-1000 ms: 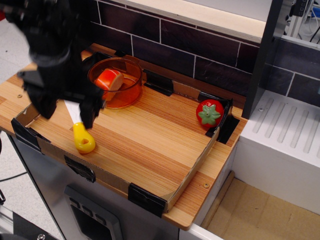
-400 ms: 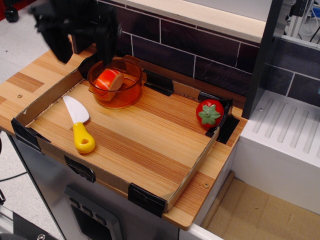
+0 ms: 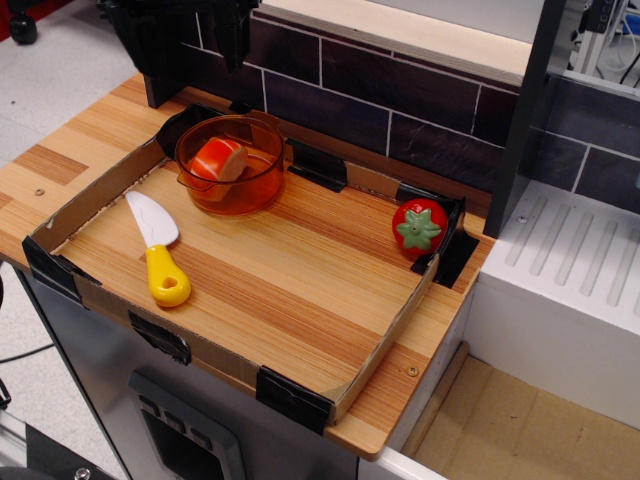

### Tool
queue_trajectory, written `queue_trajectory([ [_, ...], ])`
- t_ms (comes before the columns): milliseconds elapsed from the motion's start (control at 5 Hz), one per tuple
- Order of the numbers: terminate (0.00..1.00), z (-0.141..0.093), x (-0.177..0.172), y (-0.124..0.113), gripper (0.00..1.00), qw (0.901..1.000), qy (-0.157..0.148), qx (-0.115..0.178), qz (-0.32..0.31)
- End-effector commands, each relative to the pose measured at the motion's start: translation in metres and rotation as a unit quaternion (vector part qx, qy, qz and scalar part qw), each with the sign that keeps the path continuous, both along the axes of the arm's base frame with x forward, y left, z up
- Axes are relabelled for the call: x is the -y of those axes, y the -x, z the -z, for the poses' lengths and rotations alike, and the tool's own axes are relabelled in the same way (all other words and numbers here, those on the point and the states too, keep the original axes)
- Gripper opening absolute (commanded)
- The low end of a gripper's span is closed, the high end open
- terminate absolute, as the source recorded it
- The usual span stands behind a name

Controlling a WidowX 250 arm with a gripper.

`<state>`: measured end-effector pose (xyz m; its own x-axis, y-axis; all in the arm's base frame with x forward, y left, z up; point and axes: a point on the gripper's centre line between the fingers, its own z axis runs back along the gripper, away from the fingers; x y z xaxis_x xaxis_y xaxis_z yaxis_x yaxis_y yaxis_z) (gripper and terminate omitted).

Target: Take sushi out of pot

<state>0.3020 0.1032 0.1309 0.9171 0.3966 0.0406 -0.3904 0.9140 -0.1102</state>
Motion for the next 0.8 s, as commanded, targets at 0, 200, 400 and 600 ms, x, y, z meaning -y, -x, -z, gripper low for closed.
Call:
queue_trajectory([
  [0,0.00,0.018,-0.017,-0.021,1.00,0.9997,-0.013,0.014,-0.013],
  [200,0.00,0.032,-0.022,-0.027,1.00,0.9996,-0.017,0.018,-0.016],
  [400,0.00,0.044,-0.025,-0.035,1.00,0.9994,-0.024,0.012,-0.023],
  [600,0.00,0.055,-0.025,-0.033,1.00,0.9994,-0.031,0.006,-0.014],
])
